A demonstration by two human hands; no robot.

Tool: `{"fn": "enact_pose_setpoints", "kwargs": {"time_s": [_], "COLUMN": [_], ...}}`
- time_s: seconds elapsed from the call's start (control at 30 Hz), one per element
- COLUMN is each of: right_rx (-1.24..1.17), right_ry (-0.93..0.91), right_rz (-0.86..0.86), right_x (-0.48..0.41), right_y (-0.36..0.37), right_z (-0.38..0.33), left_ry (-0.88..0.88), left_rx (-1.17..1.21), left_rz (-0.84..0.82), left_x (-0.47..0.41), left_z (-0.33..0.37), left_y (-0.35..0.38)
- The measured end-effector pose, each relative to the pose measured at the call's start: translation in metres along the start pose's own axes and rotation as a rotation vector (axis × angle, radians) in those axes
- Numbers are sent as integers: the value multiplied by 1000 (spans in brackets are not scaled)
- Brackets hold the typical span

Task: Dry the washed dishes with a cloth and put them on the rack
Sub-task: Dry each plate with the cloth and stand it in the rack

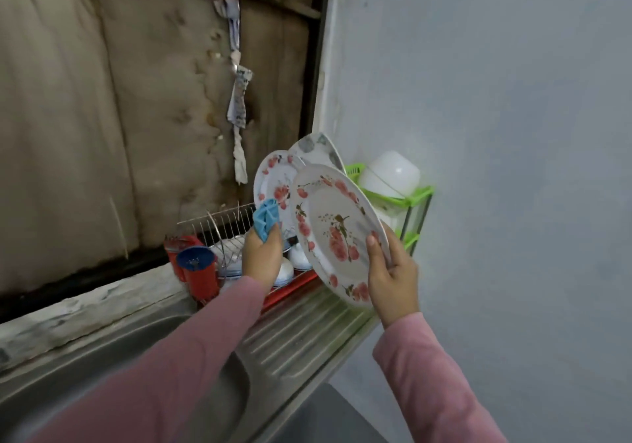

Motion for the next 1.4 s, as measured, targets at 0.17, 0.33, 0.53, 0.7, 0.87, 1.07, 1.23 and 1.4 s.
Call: {"fn": "enact_pose_setpoints", "kwargs": {"time_s": [0.17,0.33,0.53,0.7,0.87,1.07,1.23,1.4], "right_rx": [-75,-132,-98,3,-9,83,48,-2], "right_ry": [-19,37,2,33,102,45,-98,-157], "right_rz": [-41,-88,-189,-310,-439,-540,-563,-543], "right_x": [-75,-128,-175,-204,-208,-202,-207,-215], "right_y": [55,102,152,197,242,262,254,232], "right_z": [29,64,87,105,126,139,126,120], "left_ry": [77,117,114,95,90,53,60,90], "left_rx": [-20,-30,-82,-92,-79,-95,-120,-95], "left_rz": [113,198,303,378,431,483,513,546], "left_x": [-78,-118,-153,-173,-182,-177,-171,-158], "left_z": [0,-6,-24,-42,-48,-62,-63,-61], "left_y": [7,8,3,2,4,0,5,16]}}
Point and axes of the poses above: each hand's wrist, its own x-axis away from the middle knuckle, its own y-axis out of the palm, z = x × y, the point moved 9 cm from there along -x, towards the middle knuckle, and after that the axes turned 8 degrees about x, right-handed, at the moved point
